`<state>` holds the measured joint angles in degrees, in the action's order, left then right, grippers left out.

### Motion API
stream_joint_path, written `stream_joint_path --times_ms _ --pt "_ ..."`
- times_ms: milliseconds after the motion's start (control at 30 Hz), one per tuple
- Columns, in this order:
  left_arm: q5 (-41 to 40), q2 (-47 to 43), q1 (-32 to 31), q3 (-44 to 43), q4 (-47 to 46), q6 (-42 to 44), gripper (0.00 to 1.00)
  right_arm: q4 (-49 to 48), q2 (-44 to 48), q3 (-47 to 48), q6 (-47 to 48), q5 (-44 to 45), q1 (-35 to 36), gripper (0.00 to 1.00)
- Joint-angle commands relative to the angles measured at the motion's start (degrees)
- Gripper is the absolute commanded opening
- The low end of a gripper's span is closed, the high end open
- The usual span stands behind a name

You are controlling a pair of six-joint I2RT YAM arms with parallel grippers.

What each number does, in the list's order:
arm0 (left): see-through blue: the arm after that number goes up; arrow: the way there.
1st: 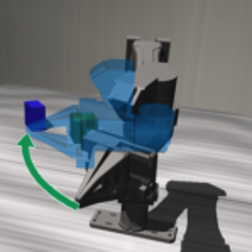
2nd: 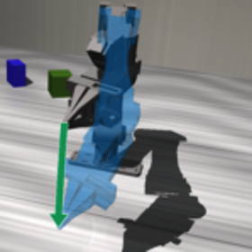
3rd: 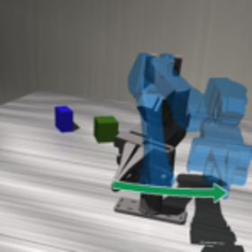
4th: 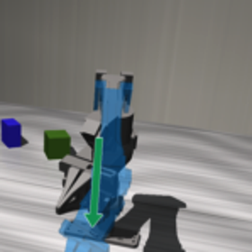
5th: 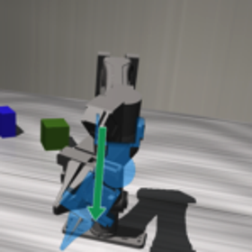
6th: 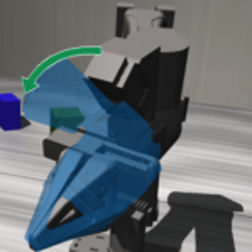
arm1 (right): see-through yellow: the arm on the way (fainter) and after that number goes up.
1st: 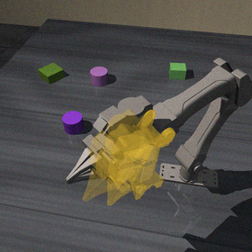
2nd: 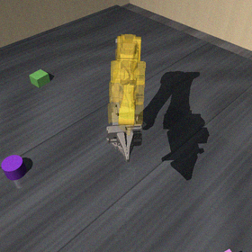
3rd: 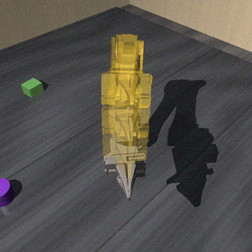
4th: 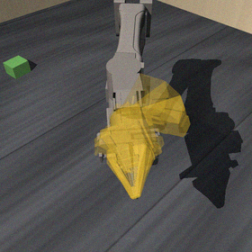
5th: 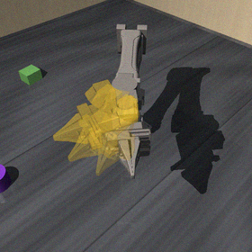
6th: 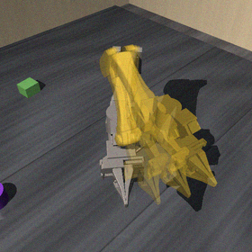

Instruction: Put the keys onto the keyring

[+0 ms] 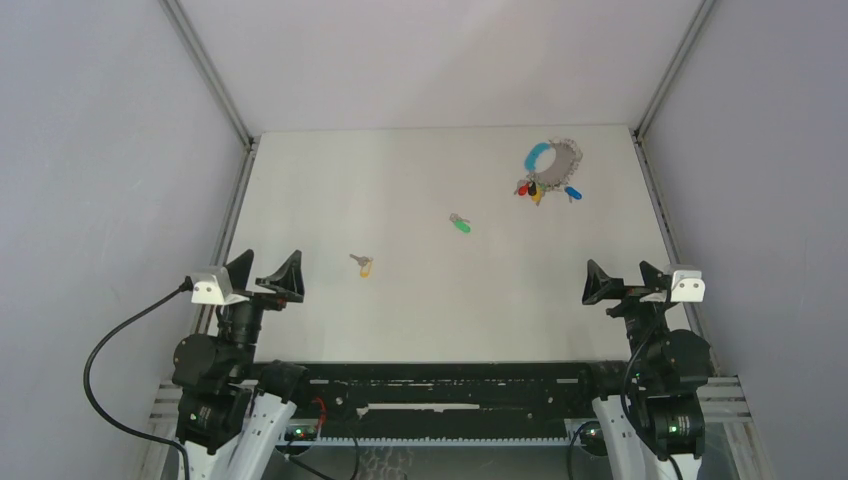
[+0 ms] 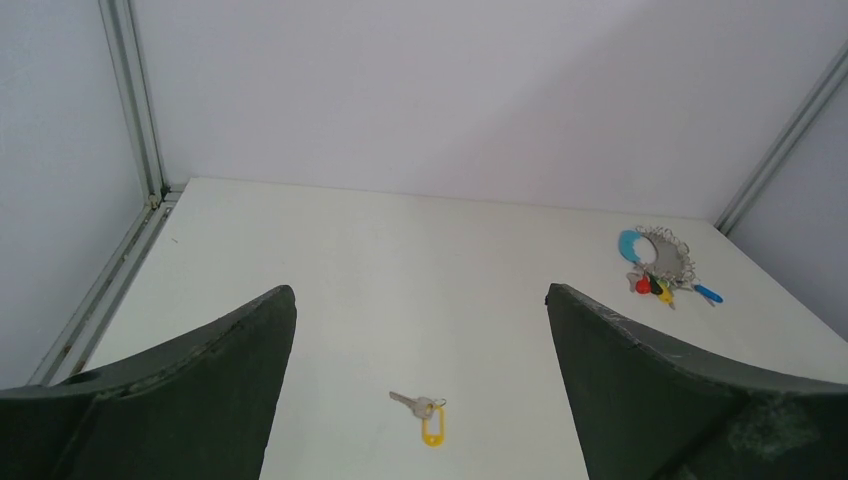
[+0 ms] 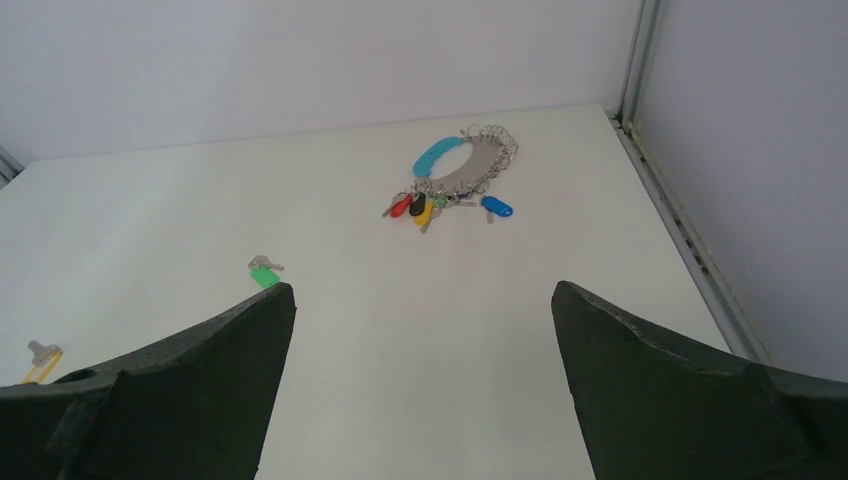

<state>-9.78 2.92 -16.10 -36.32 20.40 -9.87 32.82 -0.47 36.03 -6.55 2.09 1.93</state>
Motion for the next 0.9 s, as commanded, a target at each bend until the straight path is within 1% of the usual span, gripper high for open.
stream_joint_path --times_ms 0,67,167,300,400,567,633,767,867 --pt "2.0 -0.2 0.6 -0.1 -1.2 0.8 1.00 -1.7 -0.1 1.9 -2.3 1.2 -0.3 1.00" --pt "2.6 -0.4 0.6 0.0 -1.1 1.0 1.00 -1.3 -1.3 2.3 -4.7 3.6 -0.4 1.00" --pt "2.9 -0.9 0.6 0.0 -1.0 1.1 1.00 -1.2 -3.9 2.5 -5.8 3.6 -0.4 1.00" --pt "3.1 -1.3 0.5 0.1 -1.0 1.3 1.00 -3.2 -9.9 2.7 -8.1 -0.8 -0.4 1.00" --pt "3.8 -1.5 0.4 0.2 -1.0 1.1 1.00 -7.7 -15.8 1.8 -9.7 -4.1 -0.4 1.00" --pt "4.5 -2.4 0.1 0.4 -0.6 1.4 1.00 -16.6 -29.3 1.7 -12.9 -8.0 -2.1 1.00" --pt "4.1 -2.9 0.1 0.4 -0.5 1.4 1.00 -20.9 -35.5 1.6 -14.9 -10.0 -4.4 0.98" --pt "3.4 -2.8 0.1 0.5 -0.3 1.3 1.00 -31.5 -49.6 1.6 -21.5 -16.6 -11.1 0.94" --pt "3.7 -2.8 -0.1 0.5 -0.1 1.3 1.00 -40.8 -60.0 2.5 -24.3 -17.7 -13.5 0.92"
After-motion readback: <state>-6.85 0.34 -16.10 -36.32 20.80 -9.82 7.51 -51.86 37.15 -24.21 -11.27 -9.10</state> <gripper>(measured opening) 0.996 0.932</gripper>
